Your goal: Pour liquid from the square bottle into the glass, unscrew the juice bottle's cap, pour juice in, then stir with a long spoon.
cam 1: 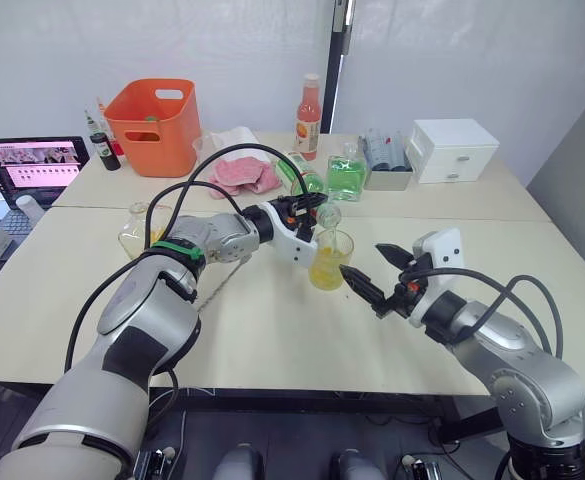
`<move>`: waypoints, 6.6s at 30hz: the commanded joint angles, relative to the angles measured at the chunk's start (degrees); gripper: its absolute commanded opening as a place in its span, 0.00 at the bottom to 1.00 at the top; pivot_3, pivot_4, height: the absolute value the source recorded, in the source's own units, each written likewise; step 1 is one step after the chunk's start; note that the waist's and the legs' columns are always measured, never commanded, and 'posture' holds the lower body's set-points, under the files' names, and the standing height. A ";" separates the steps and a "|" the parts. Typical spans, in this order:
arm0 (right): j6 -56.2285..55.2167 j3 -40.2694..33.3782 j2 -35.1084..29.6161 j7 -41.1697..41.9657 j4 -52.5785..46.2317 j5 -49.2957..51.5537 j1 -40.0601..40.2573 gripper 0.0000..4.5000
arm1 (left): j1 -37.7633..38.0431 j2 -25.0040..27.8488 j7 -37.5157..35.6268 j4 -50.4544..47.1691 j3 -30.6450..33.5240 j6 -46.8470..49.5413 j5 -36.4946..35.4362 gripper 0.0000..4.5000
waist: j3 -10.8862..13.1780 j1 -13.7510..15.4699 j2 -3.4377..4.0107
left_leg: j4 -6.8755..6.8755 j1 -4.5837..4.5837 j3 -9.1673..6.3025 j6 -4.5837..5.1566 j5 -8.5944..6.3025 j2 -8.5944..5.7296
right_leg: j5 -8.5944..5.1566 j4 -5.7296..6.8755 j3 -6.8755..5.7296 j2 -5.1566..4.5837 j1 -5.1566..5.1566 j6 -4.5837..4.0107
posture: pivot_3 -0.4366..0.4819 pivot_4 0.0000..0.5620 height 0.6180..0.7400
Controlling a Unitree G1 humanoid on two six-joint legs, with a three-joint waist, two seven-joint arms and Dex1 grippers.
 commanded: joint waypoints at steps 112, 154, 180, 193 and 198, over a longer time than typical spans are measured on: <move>1.16 -17.44 -14.87 14.81 7.96 5.22 8.42 1.00 | 46.73 45.05 -81.42 -31.39 71.79 72.97 -79.51 0.99 | 0.01 -0.64 -0.33 | -0.04 0.25 -0.04 -0.15 0.09 0.45 | 0.01 0.03 -0.07 0.15 0.10 -0.17 | 0.48 0.27 0.79; -4.42 -23.43 -10.79 12.07 3.62 4.86 17.46 1.00 | 93.29 24.49 -77.40 -69.09 83.78 66.94 -87.30 0.99 | -0.23 -0.86 -0.29 | -0.36 0.87 0.08 -0.30 -0.01 0.74 | -0.10 -0.04 0.15 -0.02 0.25 -0.45 | 0.48 0.27 0.79; 2.11 -4.49 -20.35 32.61 7.09 15.13 -4.37 1.00 | 74.43 17.36 -42.14 -93.80 46.68 100.58 -75.52 0.65 | -0.26 -0.12 -0.32 | -0.30 0.85 0.03 -0.29 -0.01 0.58 | -0.05 -0.04 0.15 0.13 0.36 -0.37 | 0.48 0.27 0.79; 1.50 -4.94 -19.37 29.64 6.46 14.37 -3.22 1.00 | 72.63 19.70 -50.82 -91.71 46.31 95.44 -76.40 0.01 | -0.33 0.16 -0.20 | -0.31 0.85 0.06 -0.29 -0.01 0.56 | -0.06 -0.07 0.16 0.06 0.37 -0.37 | 0.48 0.27 0.79; 1.55 -4.97 -19.11 28.54 6.38 14.43 -3.07 1.00 | 71.72 25.91 -62.90 -87.60 46.74 81.75 -74.68 0.01 | -0.32 0.04 -0.20 | -0.30 0.78 0.19 -0.29 -0.01 0.58 | -0.06 -0.08 0.15 0.07 0.30 -0.38 | 0.48 0.27 0.79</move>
